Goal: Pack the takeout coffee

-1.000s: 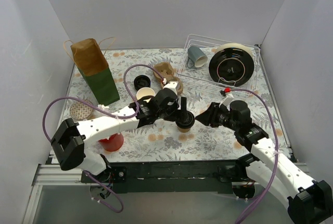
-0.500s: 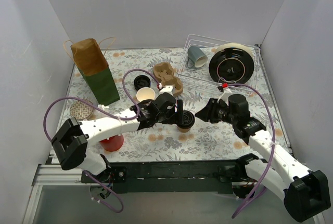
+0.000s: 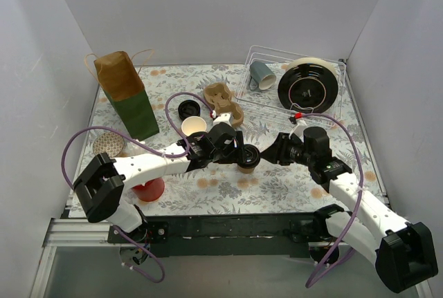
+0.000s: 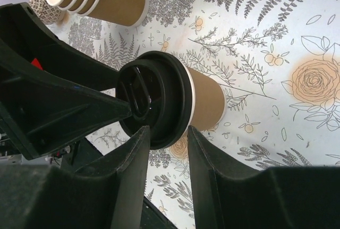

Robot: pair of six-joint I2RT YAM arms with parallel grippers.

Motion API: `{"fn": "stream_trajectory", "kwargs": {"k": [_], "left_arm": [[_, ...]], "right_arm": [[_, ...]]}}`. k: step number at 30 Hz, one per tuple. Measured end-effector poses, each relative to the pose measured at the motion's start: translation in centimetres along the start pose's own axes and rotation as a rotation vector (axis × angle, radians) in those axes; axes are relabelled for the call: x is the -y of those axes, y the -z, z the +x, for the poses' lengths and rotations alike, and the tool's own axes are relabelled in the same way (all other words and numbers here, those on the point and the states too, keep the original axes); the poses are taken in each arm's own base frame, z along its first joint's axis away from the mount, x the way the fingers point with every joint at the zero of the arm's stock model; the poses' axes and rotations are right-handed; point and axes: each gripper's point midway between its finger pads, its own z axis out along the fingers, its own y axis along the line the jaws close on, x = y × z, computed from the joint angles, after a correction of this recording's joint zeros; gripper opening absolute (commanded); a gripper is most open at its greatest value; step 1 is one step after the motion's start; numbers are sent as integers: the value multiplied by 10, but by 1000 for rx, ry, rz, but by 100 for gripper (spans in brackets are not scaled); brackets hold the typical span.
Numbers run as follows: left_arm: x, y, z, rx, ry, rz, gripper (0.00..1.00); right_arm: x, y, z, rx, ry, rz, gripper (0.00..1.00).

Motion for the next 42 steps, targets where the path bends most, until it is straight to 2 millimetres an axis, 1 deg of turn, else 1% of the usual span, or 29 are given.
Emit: {"fn": "stream_trajectory", "kwargs": {"k": [2,5,7,16,23,26,28,33,37,42], "left_arm": [[0,0,0,1,1,0,62],[0,0,0,0,3,0,71],[-1,0,0,-3,7,-5,72],[-6,1,-1,-4,29,-30,70],[-5,-2,-5,12,40,-18,70],[-5,-2,-5,15,41,-14,72],[-4,-2,-6,17,41,-9,75],[4,3,-11,34,46,22,76],[8,6,-17,54,49,38,73],[4,4,-20,61,58,28,69]], "right_arm": [[3,0,2,-1,-7,4,43],[6,0,2,1,-15,12,43],[8,0,0,5,-17,16,43],[10,1,-2,13,-22,22,43],[9,-1,-2,8,-22,12,43],[11,-3,-1,-1,-26,11,43],[13,-4,1,-11,-34,14,44],[16,-5,2,-19,-43,18,44],[16,-5,0,-14,-43,16,44],[18,-6,0,-19,-49,17,45]]}}
